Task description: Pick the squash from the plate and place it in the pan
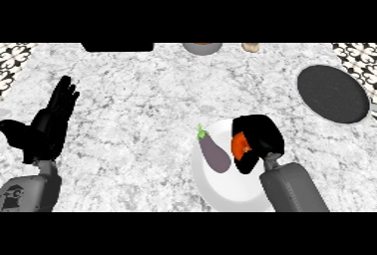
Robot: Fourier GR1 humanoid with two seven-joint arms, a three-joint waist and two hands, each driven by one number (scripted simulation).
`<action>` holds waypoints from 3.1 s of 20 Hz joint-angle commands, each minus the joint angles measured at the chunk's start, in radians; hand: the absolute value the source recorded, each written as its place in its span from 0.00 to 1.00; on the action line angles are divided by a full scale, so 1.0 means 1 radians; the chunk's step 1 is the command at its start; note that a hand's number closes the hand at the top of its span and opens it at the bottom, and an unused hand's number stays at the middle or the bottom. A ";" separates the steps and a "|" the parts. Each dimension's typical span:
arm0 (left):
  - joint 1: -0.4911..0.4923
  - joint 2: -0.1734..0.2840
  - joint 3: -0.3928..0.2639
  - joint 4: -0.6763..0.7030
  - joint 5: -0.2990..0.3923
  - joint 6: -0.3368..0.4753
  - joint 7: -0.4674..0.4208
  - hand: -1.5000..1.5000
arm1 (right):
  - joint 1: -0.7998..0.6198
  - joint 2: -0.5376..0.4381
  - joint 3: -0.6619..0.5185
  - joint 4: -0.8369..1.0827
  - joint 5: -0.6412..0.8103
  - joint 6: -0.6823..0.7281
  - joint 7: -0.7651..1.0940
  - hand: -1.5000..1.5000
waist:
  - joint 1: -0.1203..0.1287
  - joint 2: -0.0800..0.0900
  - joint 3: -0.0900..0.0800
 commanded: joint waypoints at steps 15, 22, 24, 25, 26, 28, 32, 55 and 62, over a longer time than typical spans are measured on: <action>-0.040 -0.002 0.004 0.022 -0.003 -0.007 0.000 0.50 | -0.063 -0.038 -0.365 -0.334 -0.204 -0.199 0.056 1.00 | 0.022 0.012 0.001; -0.025 -0.017 -0.020 -0.048 -0.003 -0.005 0.049 0.50 | -0.184 -0.247 -0.639 -0.034 -0.401 -0.237 -0.120 1.00 | 0.034 0.013 0.002; 0.013 -0.044 -0.042 -0.036 -0.019 0.000 0.011 0.50 | -0.229 -0.308 -0.650 0.087 -0.365 -0.285 -0.167 1.00 | 0.038 0.014 0.002; -0.027 -0.023 -0.023 -0.003 -0.025 0.001 -0.011 0.50 | -0.233 -0.340 -0.694 0.182 -0.389 -0.317 -0.234 1.00 | 0.041 0.019 0.003; -0.014 -0.018 -0.023 -0.032 -0.006 -0.017 0.014 0.50 | -0.277 -0.354 -0.693 0.272 -0.380 -0.356 -0.270 1.00 | 0.049 0.019 0.003; -0.081 -0.019 -0.009 0.019 0.004 -0.012 0.021 0.50 | -0.297 -0.387 -0.708 0.406 -0.360 -0.427 -0.342 1.00 | 0.051 0.024 0.003; -0.057 -0.020 -0.019 0.003 0.007 -0.030 0.001 0.50 | -0.332 -0.499 -0.733 0.594 -0.293 -0.545 -0.428 1.00 | 0.072 0.030 0.005; -0.122 -0.048 -0.055 0.030 -0.024 -0.013 0.018 0.50 | -0.434 -0.620 -0.887 1.146 -0.418 -0.388 -0.681 0.00 | 0.103 0.050 0.012; -0.083 -0.044 -0.028 0.033 -0.021 0.003 -0.009 0.50 | -0.412 -0.631 -1.062 1.132 -0.603 -0.368 -0.868 0.00 | 0.074 0.038 0.011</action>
